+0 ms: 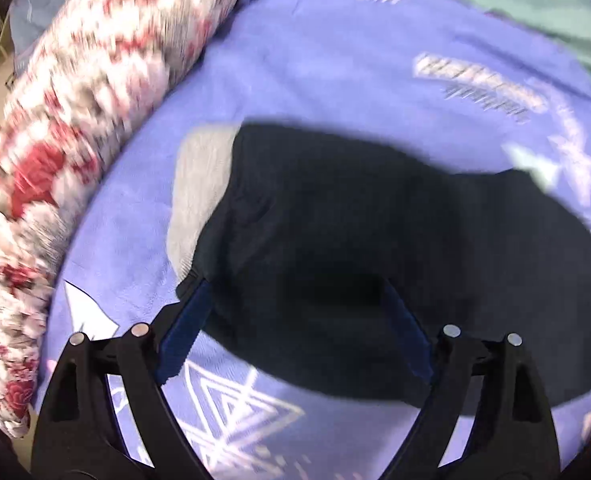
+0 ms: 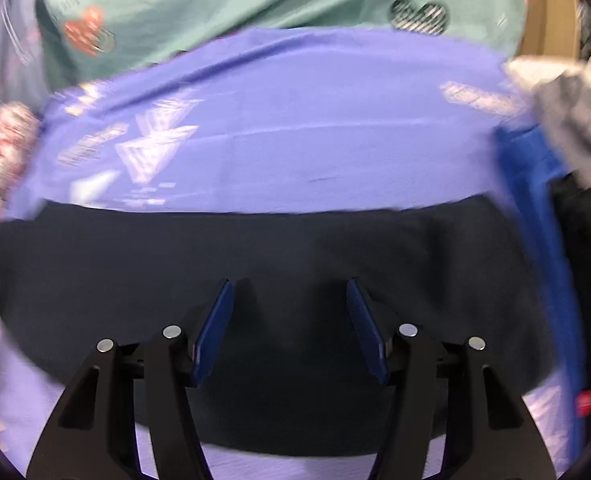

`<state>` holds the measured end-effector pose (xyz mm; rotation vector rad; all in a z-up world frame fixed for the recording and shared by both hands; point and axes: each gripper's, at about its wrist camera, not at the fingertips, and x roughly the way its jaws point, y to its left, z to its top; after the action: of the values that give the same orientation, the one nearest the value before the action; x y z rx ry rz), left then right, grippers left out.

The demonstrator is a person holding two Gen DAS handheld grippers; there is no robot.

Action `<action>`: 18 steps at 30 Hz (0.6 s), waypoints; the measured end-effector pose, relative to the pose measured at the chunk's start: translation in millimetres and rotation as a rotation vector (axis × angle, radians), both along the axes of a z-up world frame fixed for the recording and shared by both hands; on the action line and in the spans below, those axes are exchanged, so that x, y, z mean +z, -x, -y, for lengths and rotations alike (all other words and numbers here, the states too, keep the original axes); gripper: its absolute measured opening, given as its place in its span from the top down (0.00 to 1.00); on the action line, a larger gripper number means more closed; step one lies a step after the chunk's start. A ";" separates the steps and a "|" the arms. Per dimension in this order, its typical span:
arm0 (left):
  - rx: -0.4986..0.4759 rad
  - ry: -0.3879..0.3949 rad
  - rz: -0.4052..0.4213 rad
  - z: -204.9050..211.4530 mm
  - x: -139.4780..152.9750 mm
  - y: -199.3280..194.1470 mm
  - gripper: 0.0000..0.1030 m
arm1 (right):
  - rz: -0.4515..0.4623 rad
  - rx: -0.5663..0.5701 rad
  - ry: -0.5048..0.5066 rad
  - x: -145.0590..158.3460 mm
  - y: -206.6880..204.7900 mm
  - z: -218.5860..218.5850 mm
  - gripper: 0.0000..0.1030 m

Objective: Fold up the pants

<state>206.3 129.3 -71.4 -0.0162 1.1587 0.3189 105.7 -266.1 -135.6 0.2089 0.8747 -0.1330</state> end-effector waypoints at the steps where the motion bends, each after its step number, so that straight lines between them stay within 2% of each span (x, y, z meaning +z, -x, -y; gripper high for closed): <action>1: -0.001 0.041 -0.005 -9.3 -7.6 -2.4 0.11 | 0.006 -0.009 -0.041 3.3 0.5 2.9 0.42; 2: 0.003 0.117 0.013 -21.4 -10.3 -2.4 0.11 | 0.036 -0.010 -0.096 10.6 1.7 3.9 0.42; 3: -0.002 0.143 0.019 -26.5 -10.4 -2.4 0.11 | 0.069 0.008 -0.127 19.1 1.5 0.7 0.42; 5: -0.031 0.174 0.012 -34.0 -9.3 -3.9 0.11 | 0.111 0.112 -0.125 41.0 -10.0 -26.1 0.42; 9: -0.038 0.241 0.010 -45.0 -4.5 -3.8 0.13 | 0.062 0.308 -0.199 53.8 -57.3 -89.9 0.42; 13: -0.020 0.302 0.041 -55.7 6.7 -0.1 0.13 | 0.030 0.417 -0.159 55.8 -101.3 -153.4 0.42; 15: -0.007 0.293 0.076 -57.3 15.7 2.6 0.13 | 0.002 0.460 -0.202 51.9 -120.0 -180.4 0.42; 18: 0.046 0.146 0.175 -56.0 30.9 5.3 0.09 | -0.018 0.493 -0.185 47.6 -134.2 -205.9 0.42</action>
<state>201.0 185.4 -40.5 -0.1955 1.0072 0.2681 239.9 -60.2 -88.0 0.1592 0.9336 0.4074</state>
